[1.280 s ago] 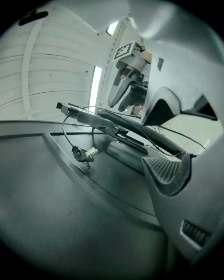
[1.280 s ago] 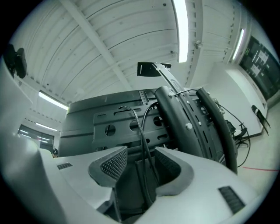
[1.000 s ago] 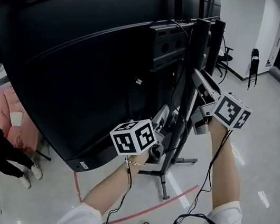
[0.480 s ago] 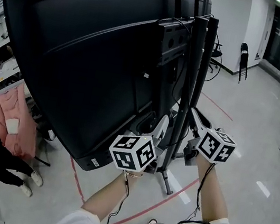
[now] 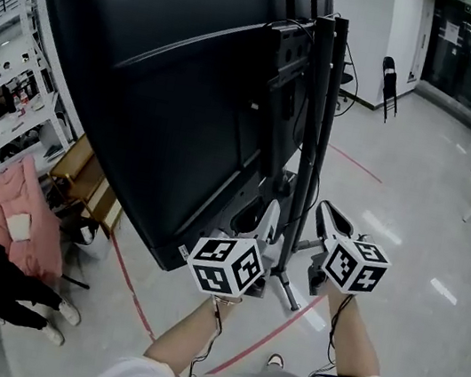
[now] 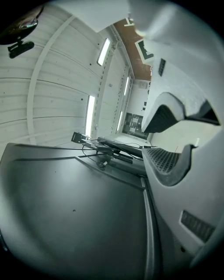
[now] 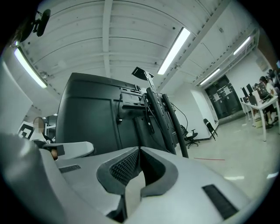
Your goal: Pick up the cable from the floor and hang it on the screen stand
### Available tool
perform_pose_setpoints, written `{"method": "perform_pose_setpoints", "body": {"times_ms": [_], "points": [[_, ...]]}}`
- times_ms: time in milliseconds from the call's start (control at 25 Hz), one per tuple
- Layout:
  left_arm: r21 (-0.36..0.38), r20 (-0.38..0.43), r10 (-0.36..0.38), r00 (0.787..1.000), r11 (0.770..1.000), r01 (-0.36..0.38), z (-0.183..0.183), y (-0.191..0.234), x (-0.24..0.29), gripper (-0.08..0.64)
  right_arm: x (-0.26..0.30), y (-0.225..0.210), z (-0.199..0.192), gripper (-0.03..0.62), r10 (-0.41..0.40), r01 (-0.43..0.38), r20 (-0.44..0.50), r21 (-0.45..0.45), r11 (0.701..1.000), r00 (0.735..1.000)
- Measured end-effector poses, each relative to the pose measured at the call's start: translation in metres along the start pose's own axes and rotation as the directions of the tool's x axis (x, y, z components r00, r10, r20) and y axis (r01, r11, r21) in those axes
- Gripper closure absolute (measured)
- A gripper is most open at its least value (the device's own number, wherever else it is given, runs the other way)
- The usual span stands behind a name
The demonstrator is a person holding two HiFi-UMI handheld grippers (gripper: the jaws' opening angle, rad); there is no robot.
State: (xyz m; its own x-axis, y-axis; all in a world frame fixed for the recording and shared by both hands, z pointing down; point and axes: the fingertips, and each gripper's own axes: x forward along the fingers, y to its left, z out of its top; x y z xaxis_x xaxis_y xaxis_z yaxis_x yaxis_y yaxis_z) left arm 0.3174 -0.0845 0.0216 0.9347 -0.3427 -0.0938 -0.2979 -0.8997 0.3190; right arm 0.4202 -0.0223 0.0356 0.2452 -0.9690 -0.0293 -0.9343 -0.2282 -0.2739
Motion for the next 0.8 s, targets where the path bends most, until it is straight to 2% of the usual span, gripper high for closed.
{"method": "perform_pose_setpoints", "body": {"times_ms": [200, 440, 800], "points": [[0.051, -0.032, 0.027, 0.999, 0.998, -0.025, -0.019, 0.002, -0.035, 0.485, -0.025, 0.024, -0.033, 0.572, -0.054, 0.053, -0.024, -0.002, 0.999, 0.998], [0.092, -0.067, 0.081, 0.994, 0.993, -0.075, -0.047, 0.011, -0.072, 0.535, -0.040, 0.055, -0.077, 0.574, -0.054, 0.057, -0.065, 0.045, 0.997, 0.996], [0.093, -0.082, 0.141, 0.987, 0.987, -0.134, -0.058, 0.024, -0.084, 0.555, -0.038, 0.076, -0.087, 0.575, -0.040, 0.038, -0.105, -0.030, 0.999, 0.994]]}}
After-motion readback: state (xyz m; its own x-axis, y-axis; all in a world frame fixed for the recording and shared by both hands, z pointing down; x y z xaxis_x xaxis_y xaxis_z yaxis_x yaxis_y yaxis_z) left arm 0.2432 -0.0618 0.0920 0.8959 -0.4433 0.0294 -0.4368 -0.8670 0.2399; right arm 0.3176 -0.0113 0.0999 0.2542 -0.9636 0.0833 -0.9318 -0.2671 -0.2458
